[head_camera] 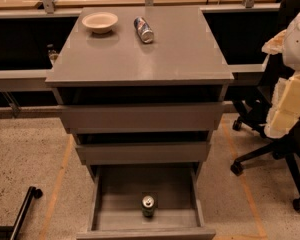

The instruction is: Pick green can from bottom drawer and place on counter

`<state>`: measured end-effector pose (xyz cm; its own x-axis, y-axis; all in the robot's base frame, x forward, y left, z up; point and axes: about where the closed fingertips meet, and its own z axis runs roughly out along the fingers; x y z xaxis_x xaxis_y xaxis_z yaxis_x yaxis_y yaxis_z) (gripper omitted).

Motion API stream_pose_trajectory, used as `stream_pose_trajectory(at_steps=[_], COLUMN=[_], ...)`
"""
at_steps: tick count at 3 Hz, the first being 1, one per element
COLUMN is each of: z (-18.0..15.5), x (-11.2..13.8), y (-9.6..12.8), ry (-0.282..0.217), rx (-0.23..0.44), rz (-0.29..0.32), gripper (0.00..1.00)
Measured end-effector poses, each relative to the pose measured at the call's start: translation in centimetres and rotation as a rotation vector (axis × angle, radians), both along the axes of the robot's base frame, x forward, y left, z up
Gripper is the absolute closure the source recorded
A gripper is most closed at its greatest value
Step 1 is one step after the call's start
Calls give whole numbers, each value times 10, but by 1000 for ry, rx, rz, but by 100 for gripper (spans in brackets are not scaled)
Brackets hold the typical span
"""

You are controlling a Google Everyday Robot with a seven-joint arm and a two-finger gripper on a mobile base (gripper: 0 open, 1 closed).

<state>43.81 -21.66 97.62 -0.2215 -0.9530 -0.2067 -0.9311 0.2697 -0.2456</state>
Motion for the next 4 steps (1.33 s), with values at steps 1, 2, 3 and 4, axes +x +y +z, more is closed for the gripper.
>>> stream_pose_trajectory(at_steps=[1,2,3,4], z=[-2,-23,-58,-57], x=[0,5,17,19], y=[1,1,2,3], ry=[-9,-22,-32,-46], rx=[7,43,122,129], rz=[2,-8,-3,-4], gripper=[0,0,0,0])
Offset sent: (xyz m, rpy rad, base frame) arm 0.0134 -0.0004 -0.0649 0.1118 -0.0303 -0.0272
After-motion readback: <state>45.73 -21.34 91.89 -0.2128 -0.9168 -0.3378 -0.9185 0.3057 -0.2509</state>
